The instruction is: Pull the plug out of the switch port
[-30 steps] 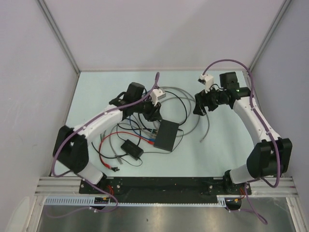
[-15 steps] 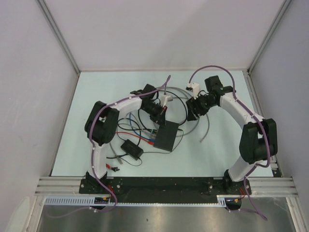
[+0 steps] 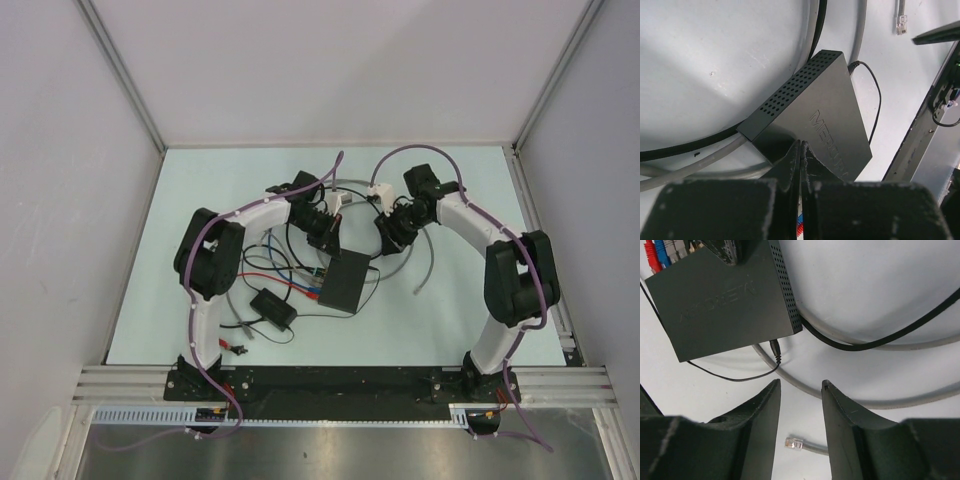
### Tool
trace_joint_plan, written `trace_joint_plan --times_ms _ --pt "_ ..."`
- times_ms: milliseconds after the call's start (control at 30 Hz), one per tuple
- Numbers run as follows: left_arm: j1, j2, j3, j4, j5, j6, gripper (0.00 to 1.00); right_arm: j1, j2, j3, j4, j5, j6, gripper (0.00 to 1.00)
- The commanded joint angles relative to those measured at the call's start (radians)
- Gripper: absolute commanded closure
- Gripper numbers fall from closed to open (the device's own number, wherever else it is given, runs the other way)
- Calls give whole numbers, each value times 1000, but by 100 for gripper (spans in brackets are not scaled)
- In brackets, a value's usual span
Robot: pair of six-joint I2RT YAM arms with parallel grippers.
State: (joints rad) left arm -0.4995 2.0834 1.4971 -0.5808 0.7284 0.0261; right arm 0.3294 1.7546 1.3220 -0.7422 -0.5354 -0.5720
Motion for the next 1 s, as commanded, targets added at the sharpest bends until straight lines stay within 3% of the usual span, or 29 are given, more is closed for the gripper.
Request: trace_joint_plan --times_ms 0,267,767,967 --pt "7 32 -29 -25 -187 95 100 3 40 -7 14 -58 -22 58" --pt "3 63 -26 -24 -176 103 100 65 71 -26 99 -2 3 46" --pt "9 133 28 -44 -73 74 100 97 109 -35 92 40 -114 53" --pt "15 144 26 -53 -32 74 100 108 103 -55 75 -31 -157 54"
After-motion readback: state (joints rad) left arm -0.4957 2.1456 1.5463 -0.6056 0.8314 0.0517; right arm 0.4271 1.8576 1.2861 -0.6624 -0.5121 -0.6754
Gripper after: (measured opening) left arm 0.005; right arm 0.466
